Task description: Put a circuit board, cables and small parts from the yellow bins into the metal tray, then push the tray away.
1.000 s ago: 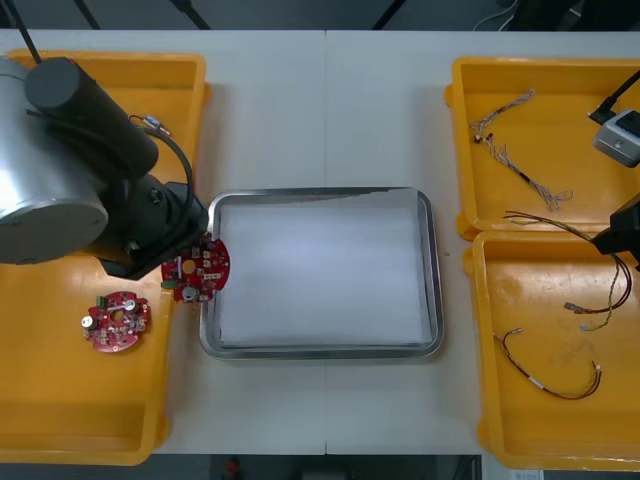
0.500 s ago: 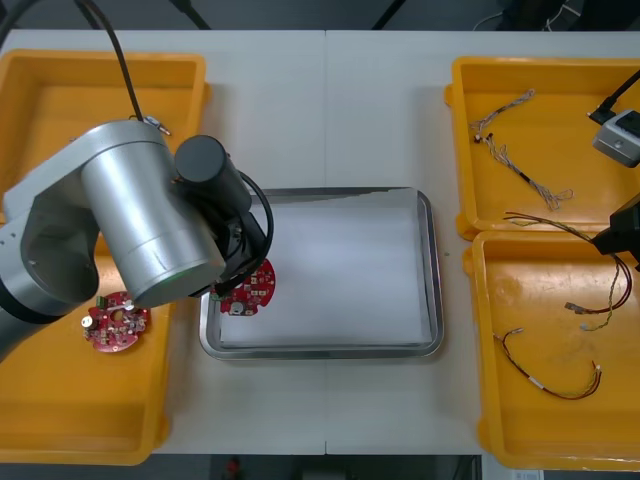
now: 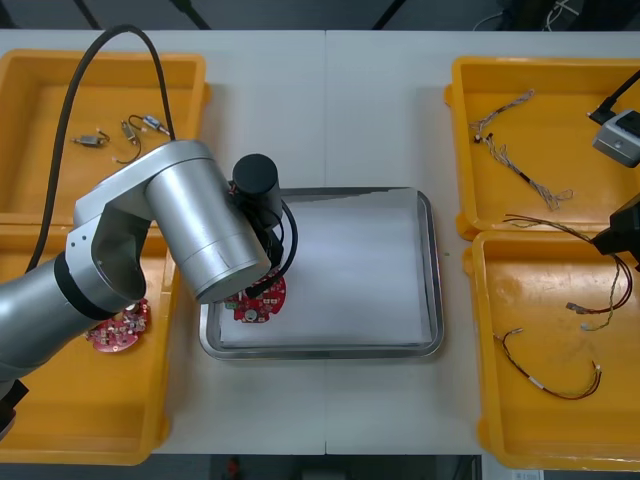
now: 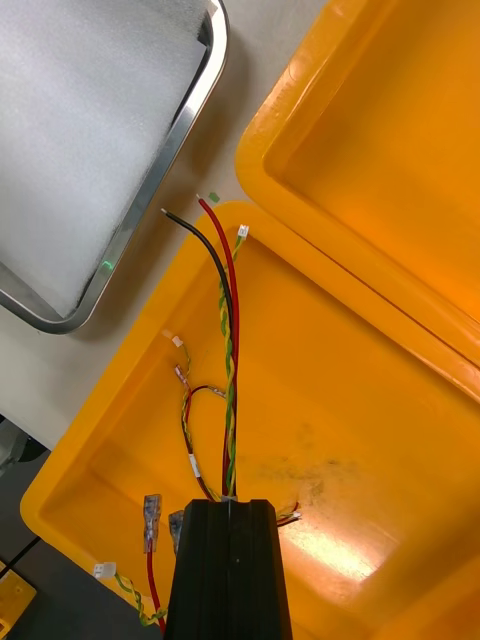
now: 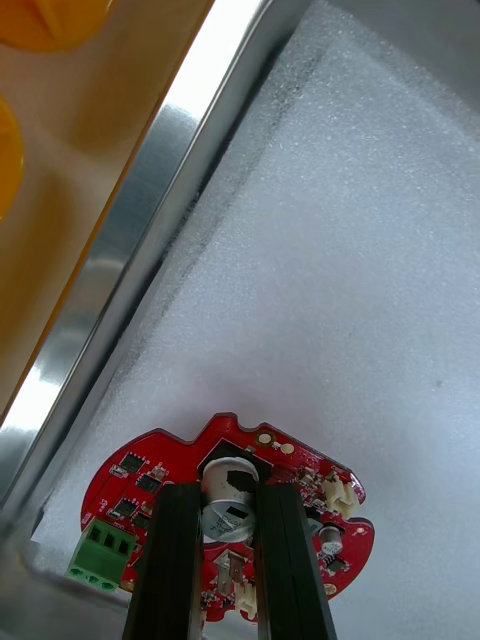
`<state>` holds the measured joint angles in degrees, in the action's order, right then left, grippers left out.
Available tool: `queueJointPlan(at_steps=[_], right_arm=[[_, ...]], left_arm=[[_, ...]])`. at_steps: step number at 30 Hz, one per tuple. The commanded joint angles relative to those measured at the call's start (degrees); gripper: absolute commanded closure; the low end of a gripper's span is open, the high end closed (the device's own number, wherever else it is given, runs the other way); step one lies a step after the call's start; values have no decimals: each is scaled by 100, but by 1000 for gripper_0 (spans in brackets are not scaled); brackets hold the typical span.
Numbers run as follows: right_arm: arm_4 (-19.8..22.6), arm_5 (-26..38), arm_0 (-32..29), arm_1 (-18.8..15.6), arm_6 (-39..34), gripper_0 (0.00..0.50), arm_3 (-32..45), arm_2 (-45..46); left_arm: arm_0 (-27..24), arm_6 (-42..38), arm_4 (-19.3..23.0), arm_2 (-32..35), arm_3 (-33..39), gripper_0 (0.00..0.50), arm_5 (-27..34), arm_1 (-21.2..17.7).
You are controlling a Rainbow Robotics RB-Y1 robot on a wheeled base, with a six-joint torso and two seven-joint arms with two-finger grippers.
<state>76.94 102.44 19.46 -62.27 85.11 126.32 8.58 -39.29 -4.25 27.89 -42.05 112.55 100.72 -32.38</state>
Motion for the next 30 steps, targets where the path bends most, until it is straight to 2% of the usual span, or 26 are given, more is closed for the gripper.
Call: queueJointPlan(at_steps=[1,6,10,13,17,18,19,20,24,27,28,29,30], right_arm=[[-30,30,155,57,-205,500,121,-32],[-30,30,155,57,-205,500,121,-32],[-30,30,155,57,-205,500,121,-32],[-30,30,155,57,-205,500,121,-32],[-30,30,155,57,-205,500,121,-32],[-30,30,155,57,-205,500,121,-32],[-30,30,155,57,-205,500,121,-32],[-30,30,155,57,-205,500,121,-32],[-30,30,155,57,-205,500,121,-32],[-30,30,155,57,-205,500,121,-32],[-30,30,155,57,-205,500,121,-32],[-30,30,155,57,-205,500,121,-32],[-30,30,155,57,-205,500,121,-32]], left_arm=[[-228,-76,76,-224,-93,496,-184,127],[-228,-85,314,-303,-208,495,-254,127],[-228,-85,331,-338,-208,491,-254,127],[-228,-85,331,-338,-208,465,-254,127],[-228,-58,296,-338,-208,341,-254,127],[-228,-58,296,-338,-208,341,-254,127],[-228,-50,270,-338,-216,300,-254,127],[-228,-50,270,-338,-208,288,-254,127],[-228,-41,199,-330,-208,190,-298,101],[-228,-41,199,-330,-208,137,-333,74],[-228,-41,199,-330,-208,137,-333,74],[-237,-41,199,-338,-199,100,-325,57],[-245,-41,199,-330,-199,93,-333,48]])
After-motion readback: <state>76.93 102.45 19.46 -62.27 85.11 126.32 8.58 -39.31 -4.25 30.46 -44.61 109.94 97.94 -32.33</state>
